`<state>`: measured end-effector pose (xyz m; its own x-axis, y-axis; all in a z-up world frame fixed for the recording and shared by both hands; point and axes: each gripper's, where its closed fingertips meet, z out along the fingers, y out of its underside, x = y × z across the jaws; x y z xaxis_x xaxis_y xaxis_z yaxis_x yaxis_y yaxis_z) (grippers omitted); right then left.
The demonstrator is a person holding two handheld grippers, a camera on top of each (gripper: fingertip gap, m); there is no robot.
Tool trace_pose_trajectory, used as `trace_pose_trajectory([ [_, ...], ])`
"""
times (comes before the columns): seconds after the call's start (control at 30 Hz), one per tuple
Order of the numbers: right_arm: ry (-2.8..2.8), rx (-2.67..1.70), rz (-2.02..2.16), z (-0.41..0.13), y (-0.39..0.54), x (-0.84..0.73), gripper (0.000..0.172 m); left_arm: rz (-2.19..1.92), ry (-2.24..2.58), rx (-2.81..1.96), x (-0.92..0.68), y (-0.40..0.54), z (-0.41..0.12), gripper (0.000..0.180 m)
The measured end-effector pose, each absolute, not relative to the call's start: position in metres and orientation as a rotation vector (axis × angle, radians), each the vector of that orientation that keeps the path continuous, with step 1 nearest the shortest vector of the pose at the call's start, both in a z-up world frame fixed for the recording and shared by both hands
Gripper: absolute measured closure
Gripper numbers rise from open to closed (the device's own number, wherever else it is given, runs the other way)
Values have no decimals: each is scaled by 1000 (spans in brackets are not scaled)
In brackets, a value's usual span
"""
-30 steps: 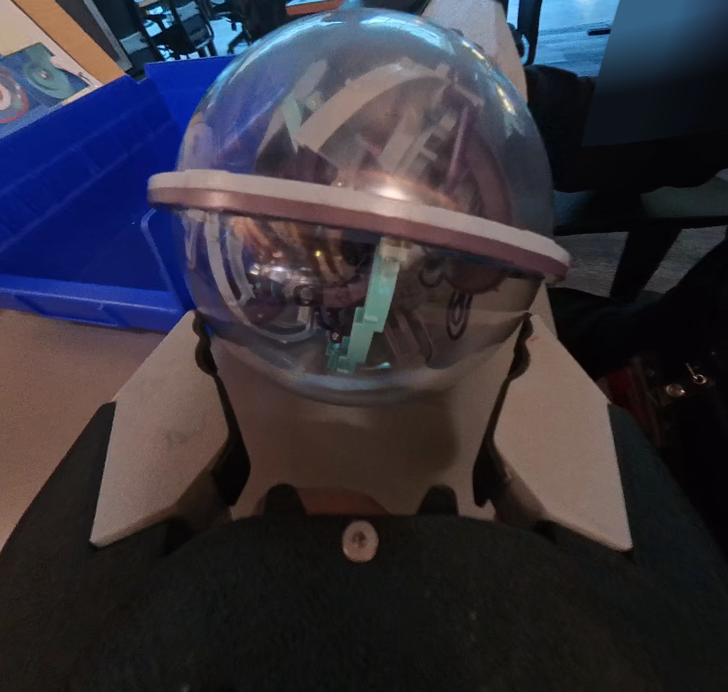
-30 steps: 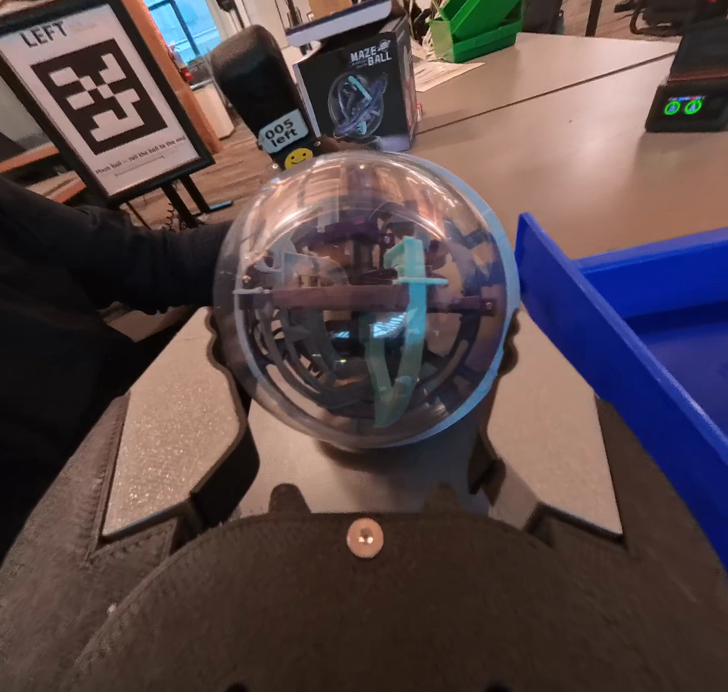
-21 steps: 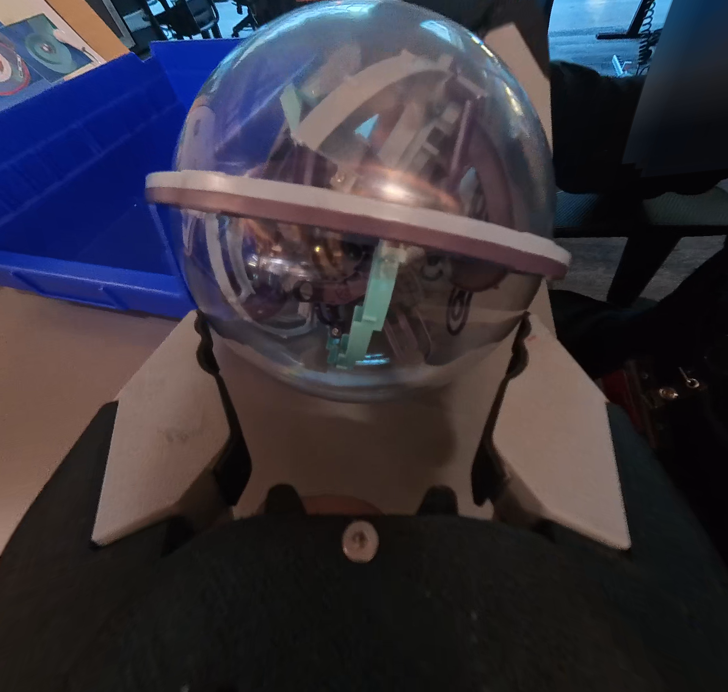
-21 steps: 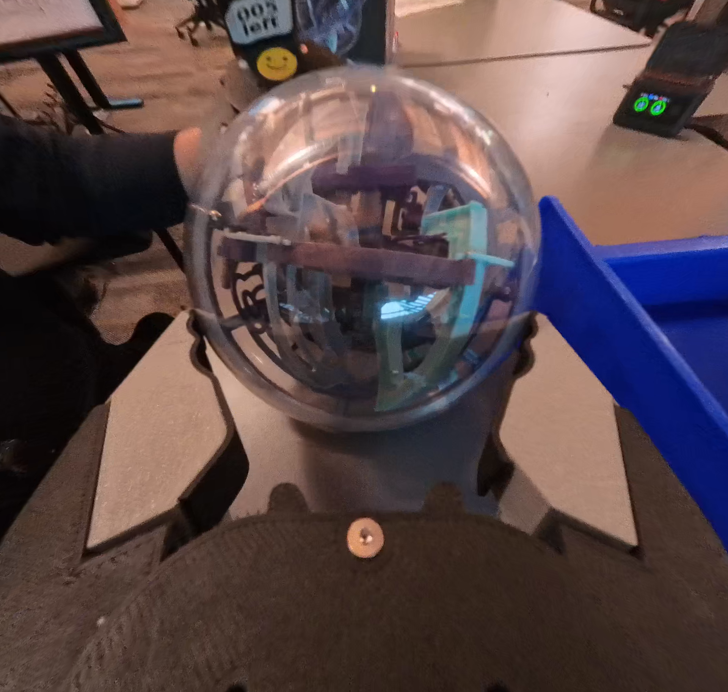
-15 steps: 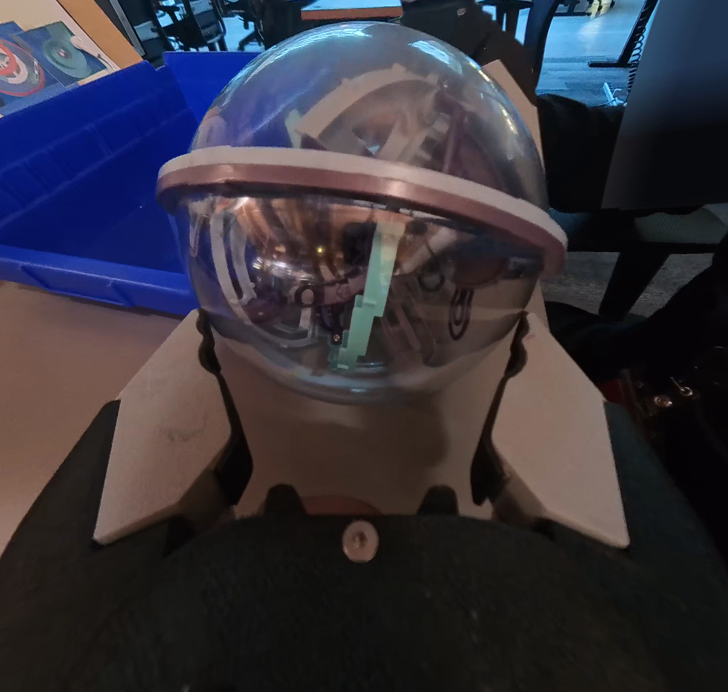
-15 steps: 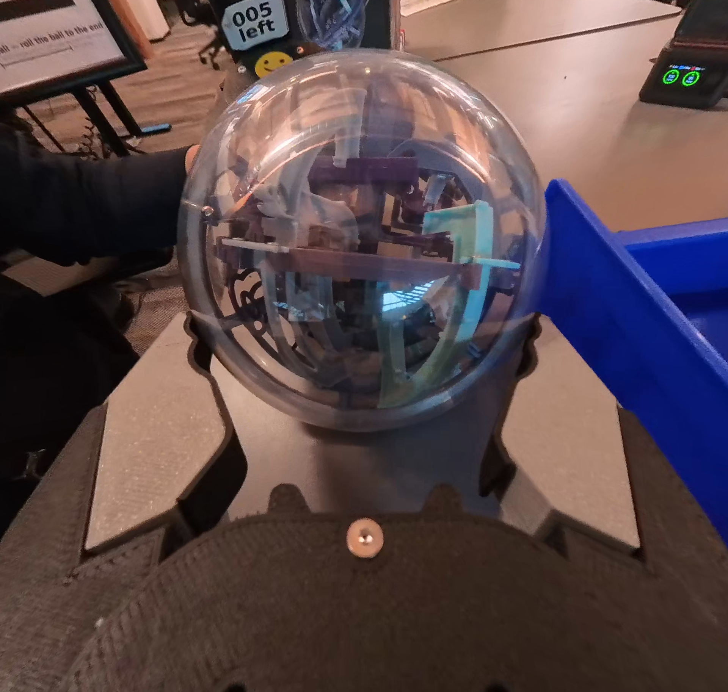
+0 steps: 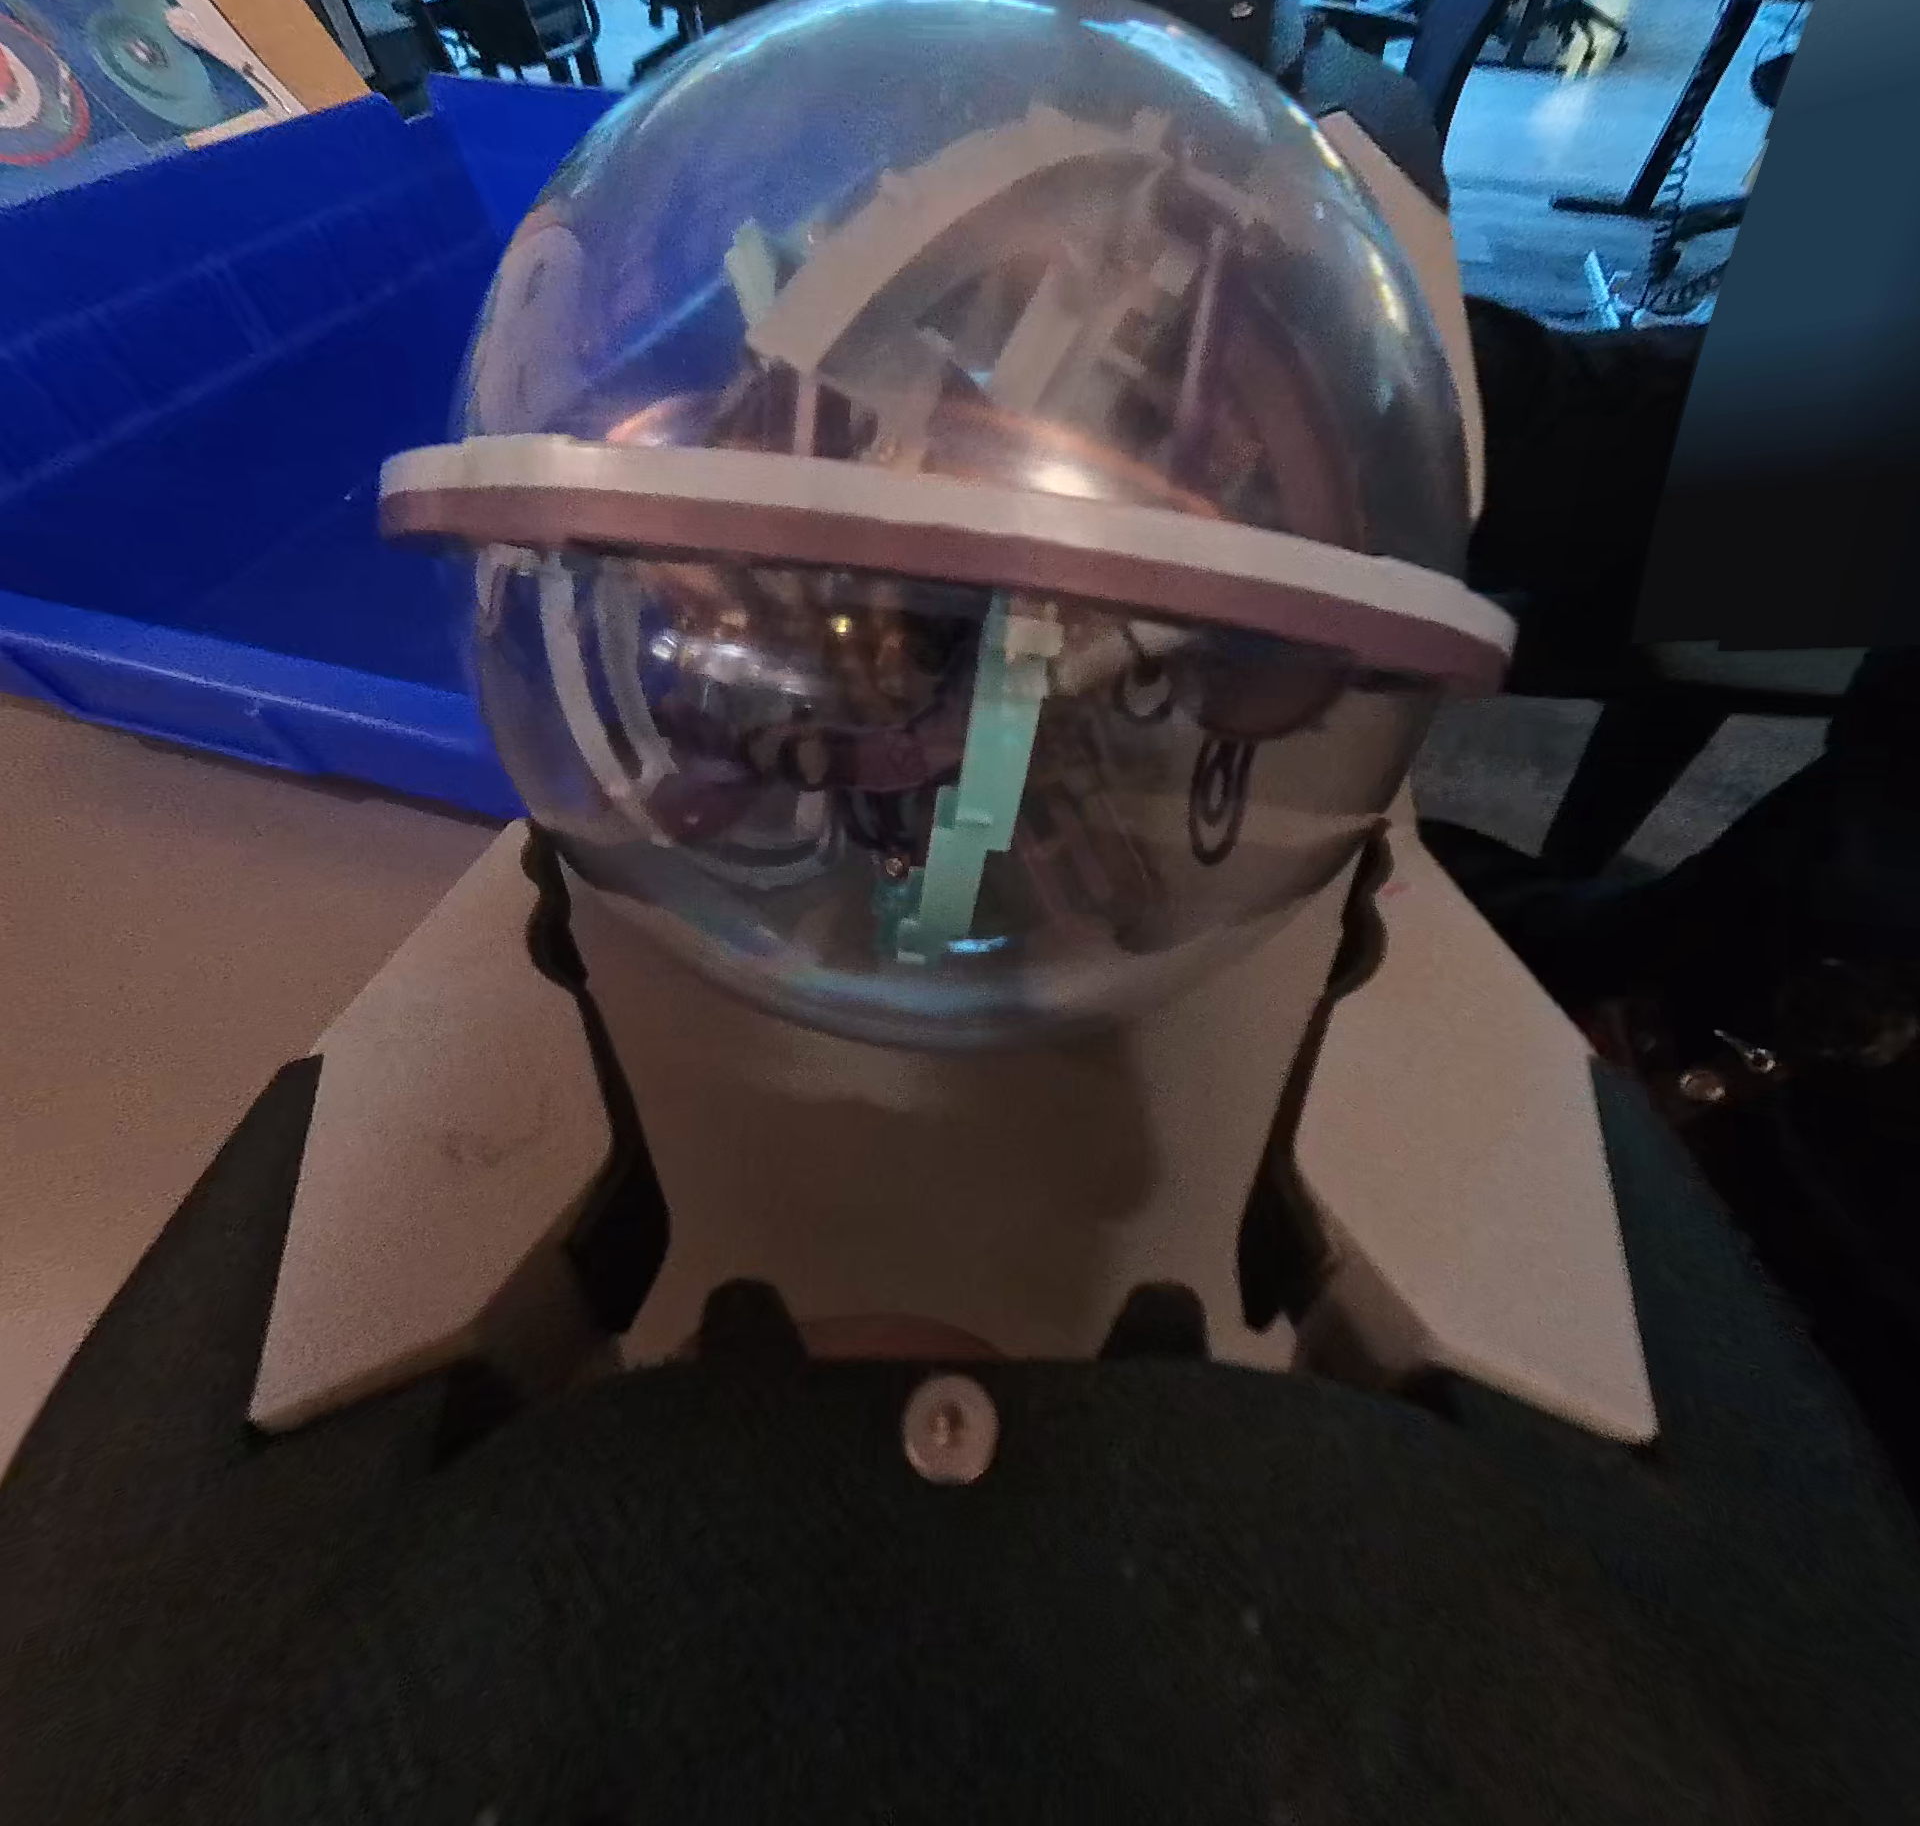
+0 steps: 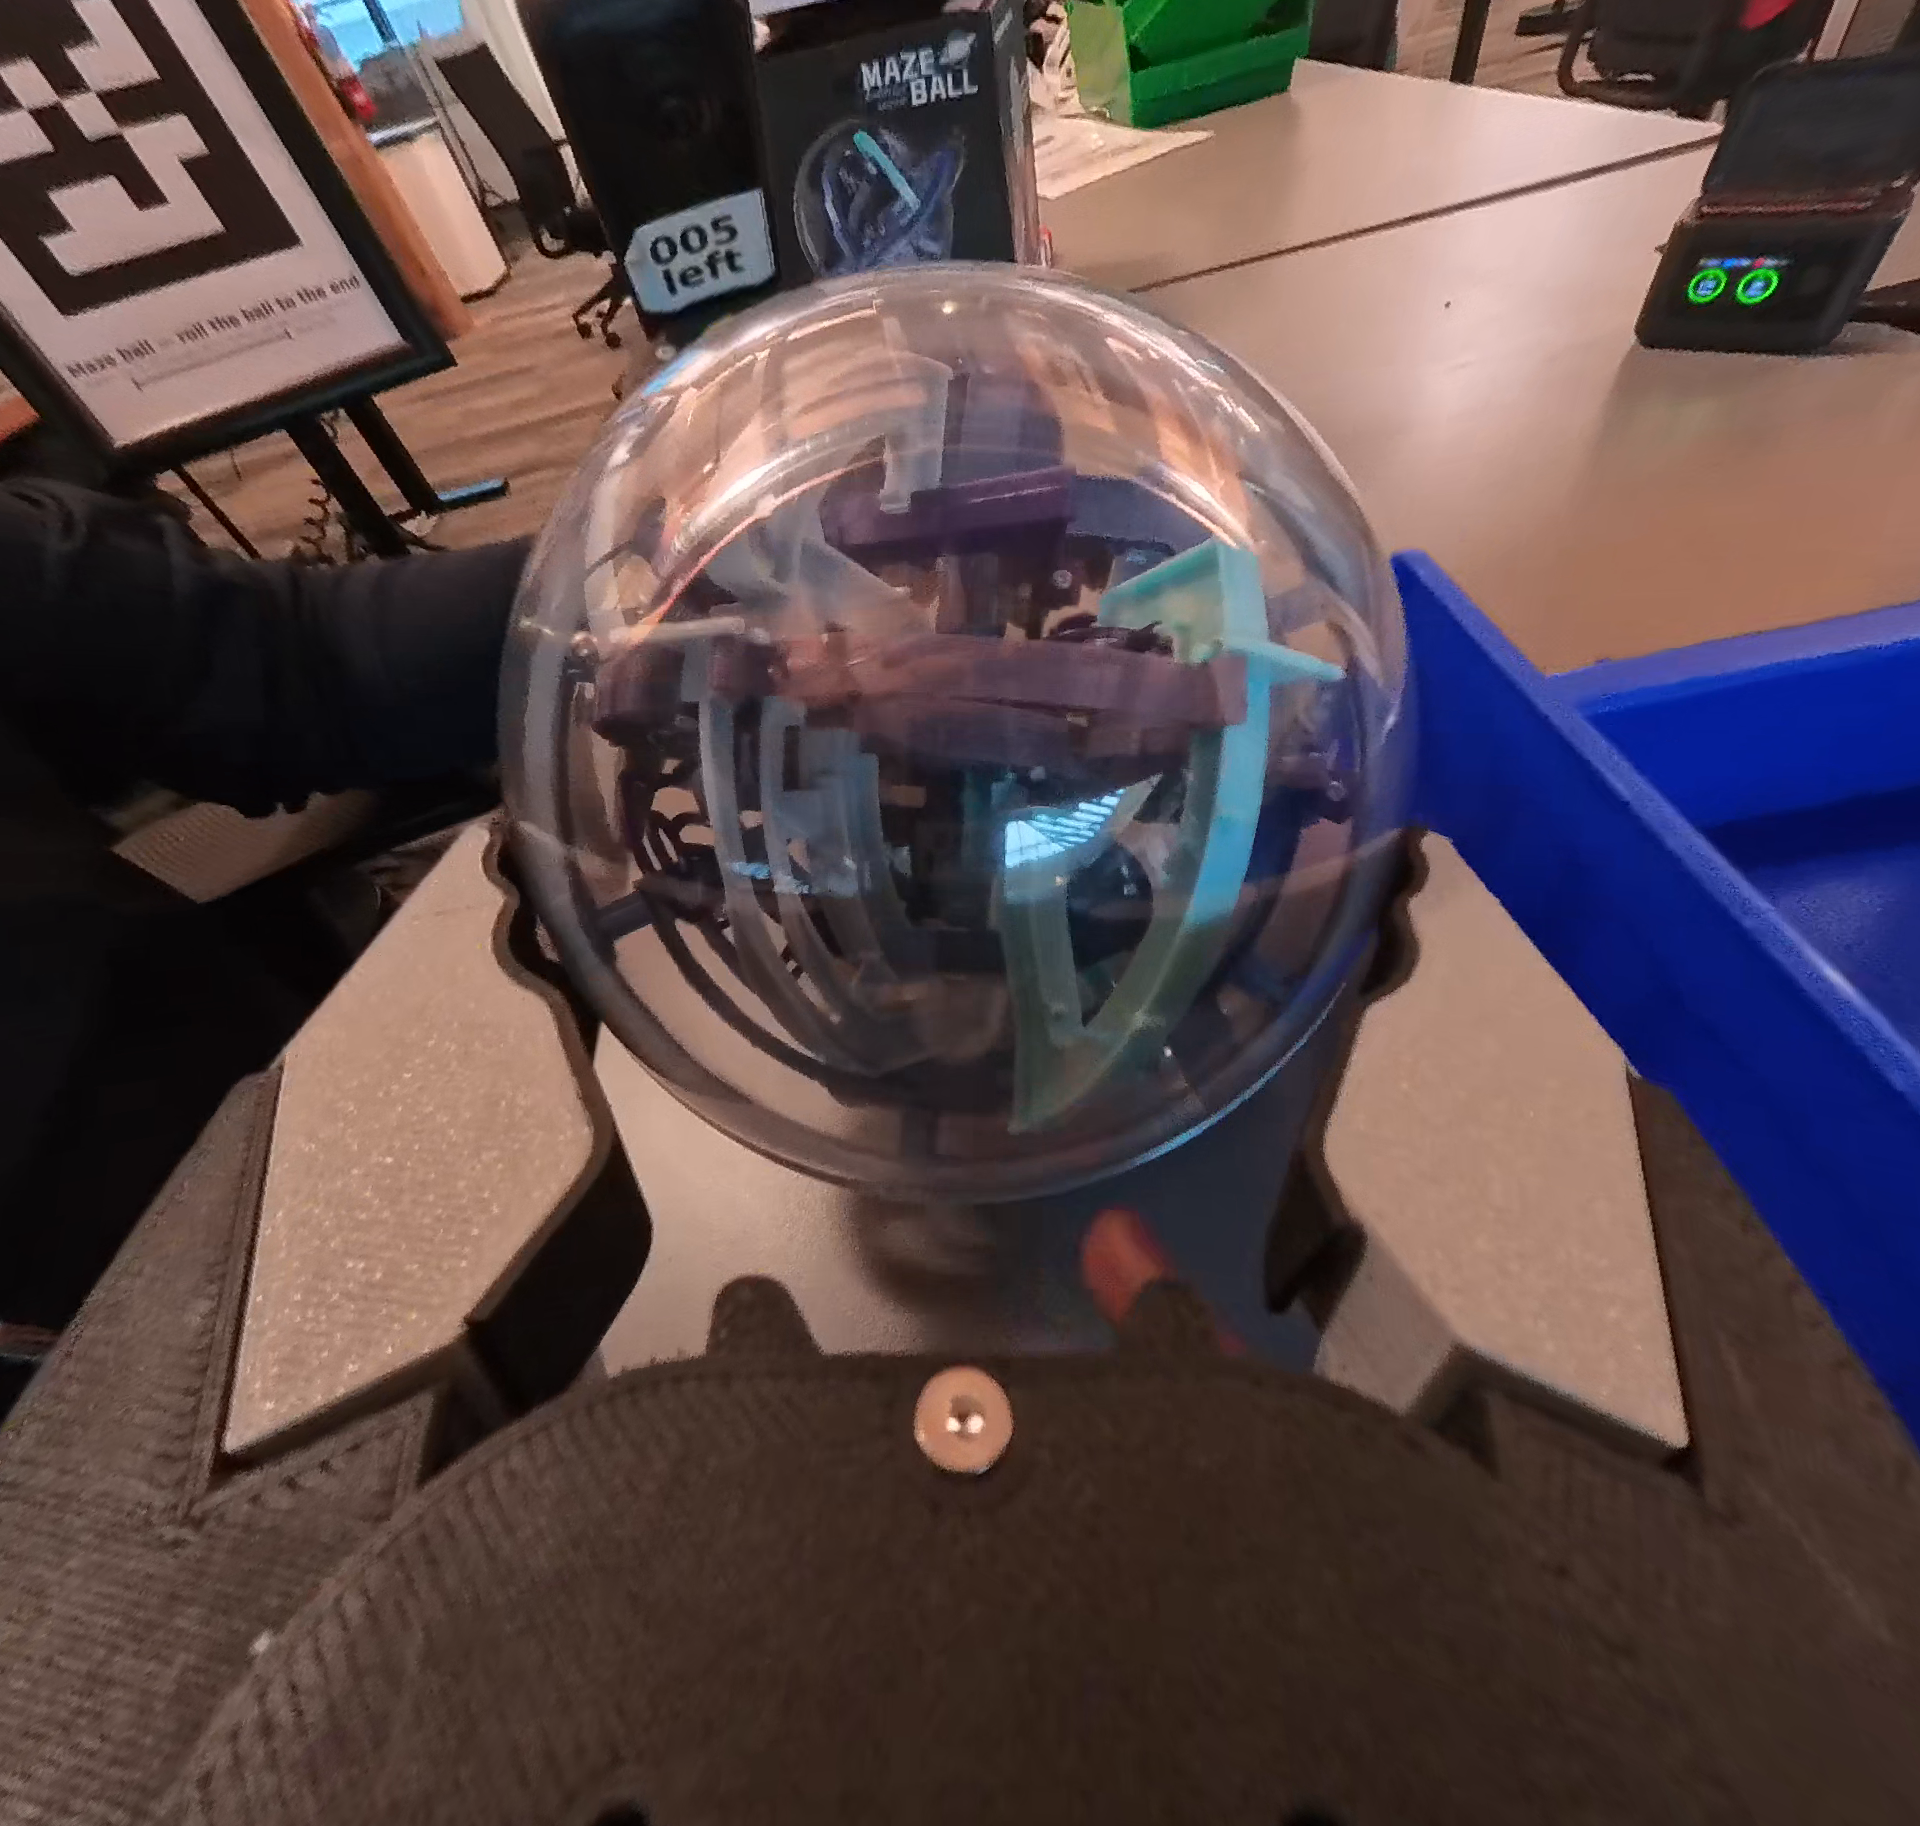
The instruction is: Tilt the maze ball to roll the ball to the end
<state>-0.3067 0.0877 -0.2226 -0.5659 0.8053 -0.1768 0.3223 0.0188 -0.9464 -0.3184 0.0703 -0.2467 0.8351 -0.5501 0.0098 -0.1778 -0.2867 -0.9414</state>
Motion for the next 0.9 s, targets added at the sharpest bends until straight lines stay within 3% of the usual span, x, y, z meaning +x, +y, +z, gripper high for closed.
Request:
trace_pose_trajectory([
  [0.9,-1873,-867,1360,-211,86,-304,18,-148,684,-1787,-321,75,-248,38],
])
